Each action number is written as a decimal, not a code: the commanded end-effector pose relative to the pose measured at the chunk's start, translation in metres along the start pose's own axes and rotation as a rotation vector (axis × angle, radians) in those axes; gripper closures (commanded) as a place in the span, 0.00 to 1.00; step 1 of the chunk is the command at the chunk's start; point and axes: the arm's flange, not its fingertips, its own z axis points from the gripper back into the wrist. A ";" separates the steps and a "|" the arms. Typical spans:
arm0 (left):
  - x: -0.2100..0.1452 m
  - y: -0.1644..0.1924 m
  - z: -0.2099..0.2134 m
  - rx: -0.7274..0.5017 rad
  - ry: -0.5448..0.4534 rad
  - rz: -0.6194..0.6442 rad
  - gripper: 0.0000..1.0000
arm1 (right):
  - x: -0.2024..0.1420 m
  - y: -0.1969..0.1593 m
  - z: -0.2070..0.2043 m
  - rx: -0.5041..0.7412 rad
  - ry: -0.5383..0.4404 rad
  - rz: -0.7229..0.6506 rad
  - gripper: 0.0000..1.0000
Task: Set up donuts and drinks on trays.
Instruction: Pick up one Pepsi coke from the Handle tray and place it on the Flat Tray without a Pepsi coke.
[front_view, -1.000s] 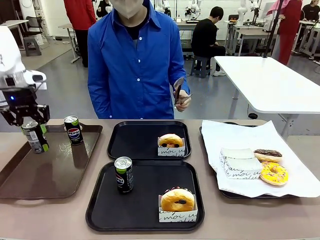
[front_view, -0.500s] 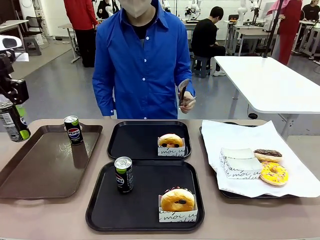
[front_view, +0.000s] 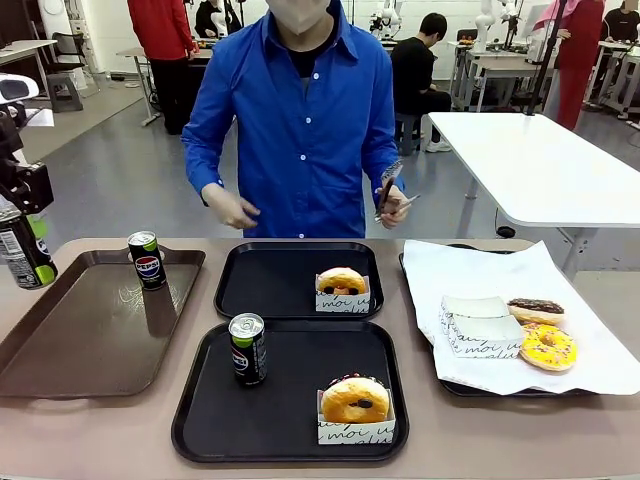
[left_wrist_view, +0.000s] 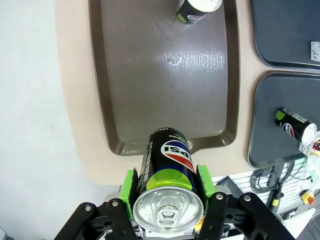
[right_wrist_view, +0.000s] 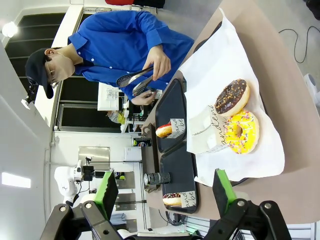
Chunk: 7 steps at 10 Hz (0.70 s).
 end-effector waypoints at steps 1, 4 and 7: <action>0.003 -0.001 0.006 0.000 -0.012 -0.002 1.00 | 0.003 0.000 -0.001 0.032 -0.011 0.019 0.00; 0.003 -0.001 0.006 0.000 -0.012 -0.002 1.00 | 0.003 0.000 -0.001 0.032 -0.011 0.019 0.00; 0.001 -0.016 -0.002 -0.015 -0.027 -0.084 0.42 | 0.003 0.000 -0.001 0.032 -0.011 0.019 0.00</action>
